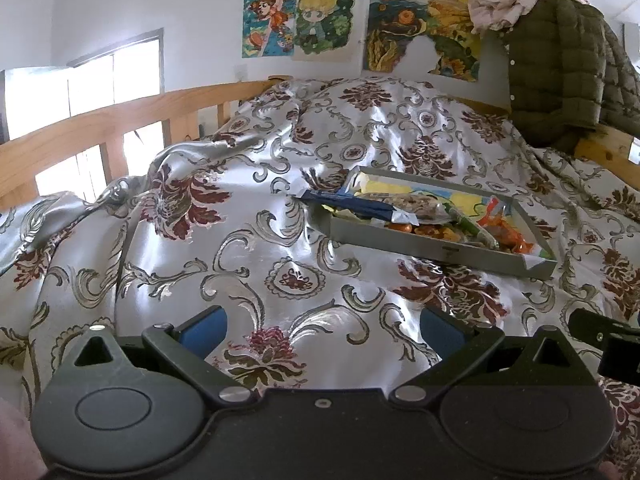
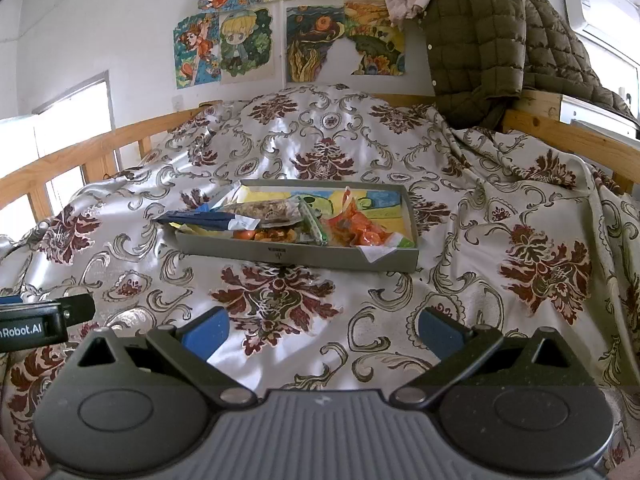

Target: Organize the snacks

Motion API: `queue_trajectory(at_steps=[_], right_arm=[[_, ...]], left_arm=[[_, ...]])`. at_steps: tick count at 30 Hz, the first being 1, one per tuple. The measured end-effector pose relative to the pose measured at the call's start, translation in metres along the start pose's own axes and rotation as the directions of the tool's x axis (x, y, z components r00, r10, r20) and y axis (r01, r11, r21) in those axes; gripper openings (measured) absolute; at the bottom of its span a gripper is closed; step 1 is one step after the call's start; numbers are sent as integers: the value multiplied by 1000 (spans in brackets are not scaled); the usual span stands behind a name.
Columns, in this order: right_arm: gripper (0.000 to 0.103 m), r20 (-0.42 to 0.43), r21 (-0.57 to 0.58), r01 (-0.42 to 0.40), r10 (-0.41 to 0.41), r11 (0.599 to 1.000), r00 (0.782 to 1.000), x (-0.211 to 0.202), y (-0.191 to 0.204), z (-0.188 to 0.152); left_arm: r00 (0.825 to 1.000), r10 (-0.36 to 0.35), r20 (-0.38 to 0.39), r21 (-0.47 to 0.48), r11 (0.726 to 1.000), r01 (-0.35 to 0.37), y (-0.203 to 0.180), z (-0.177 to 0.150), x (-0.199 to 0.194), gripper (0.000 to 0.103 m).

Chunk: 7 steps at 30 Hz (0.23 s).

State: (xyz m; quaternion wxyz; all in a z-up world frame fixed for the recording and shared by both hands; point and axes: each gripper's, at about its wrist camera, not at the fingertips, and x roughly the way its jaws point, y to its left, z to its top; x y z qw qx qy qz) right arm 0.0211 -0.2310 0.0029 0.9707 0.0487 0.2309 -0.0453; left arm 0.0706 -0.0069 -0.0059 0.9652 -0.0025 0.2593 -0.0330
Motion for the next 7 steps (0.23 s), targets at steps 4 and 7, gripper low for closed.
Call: queue_trajectory(at_steps=[4,7], right_arm=[[103,-1,-1,0,0,1000,1000,0,0,-1],[103,-1,-1,0,0,1000,1000,-1,1,-2]], left_arm=[[1000,-17,-8,-16,1000,17,2,-1,-1,102],[1000,-8,-21,-16,1000,7,1,3,1,102]])
